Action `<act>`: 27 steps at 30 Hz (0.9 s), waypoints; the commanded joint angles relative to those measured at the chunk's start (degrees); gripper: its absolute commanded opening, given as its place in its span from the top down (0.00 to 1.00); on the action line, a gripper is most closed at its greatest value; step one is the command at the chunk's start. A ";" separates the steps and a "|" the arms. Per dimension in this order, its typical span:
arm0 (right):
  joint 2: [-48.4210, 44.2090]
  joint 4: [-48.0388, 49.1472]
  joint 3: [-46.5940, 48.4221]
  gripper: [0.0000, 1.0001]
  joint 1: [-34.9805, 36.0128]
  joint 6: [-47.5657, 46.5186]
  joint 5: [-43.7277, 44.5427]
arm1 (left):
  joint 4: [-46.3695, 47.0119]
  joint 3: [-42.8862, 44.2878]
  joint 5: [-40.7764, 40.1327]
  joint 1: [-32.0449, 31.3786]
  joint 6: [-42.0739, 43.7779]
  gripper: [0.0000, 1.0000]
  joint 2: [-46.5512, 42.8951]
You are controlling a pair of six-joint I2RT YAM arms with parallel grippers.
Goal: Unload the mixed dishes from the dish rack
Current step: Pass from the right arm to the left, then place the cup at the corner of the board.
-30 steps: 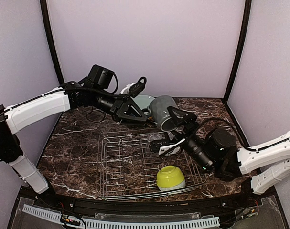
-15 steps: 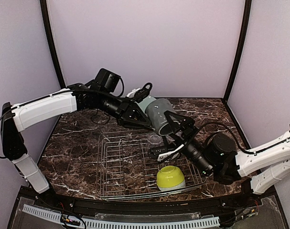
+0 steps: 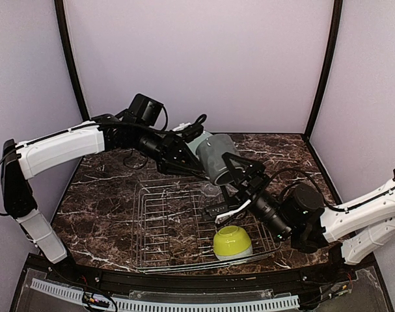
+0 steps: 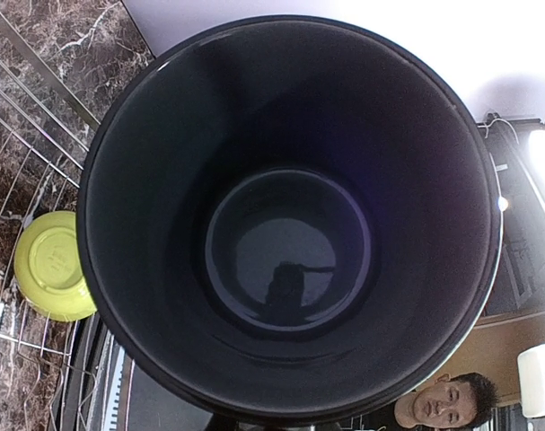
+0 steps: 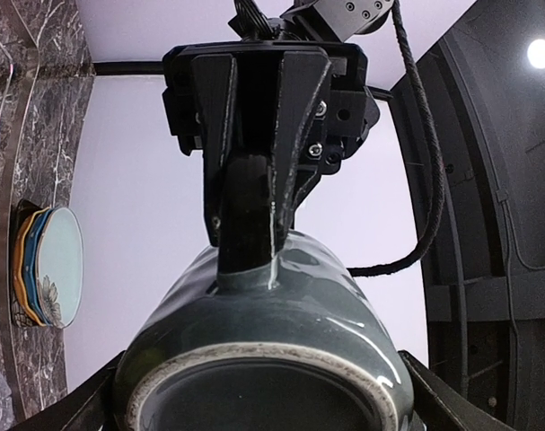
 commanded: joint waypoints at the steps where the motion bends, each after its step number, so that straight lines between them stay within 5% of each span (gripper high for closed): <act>1: 0.47 7.98 -0.53 0.03 0.14 3.43 1.67 | 10.24 -2.11 -3.69 0.75 3.45 0.99 -2.73; 9: 0.39 8.18 -1.37 0.01 0.04 4.92 2.12 | 23.49 -5.10 -1.72 4.30 -4.64 0.99 -4.28; 17: -0.75 5.67 -0.59 0.01 -0.35 13.09 5.40 | 27.32 -4.85 -2.51 9.80 -7.10 0.99 -4.83; 20: -1.66 0.21 2.75 0.01 -1.11 21.31 7.57 | 25.79 -4.74 -4.44 13.68 -5.81 0.99 -5.06; 27: -6.34 -31.70 15.31 0.01 -4.98 54.26 1.12 | 14.33 -0.39 -14.80 22.54 2.69 0.99 -4.27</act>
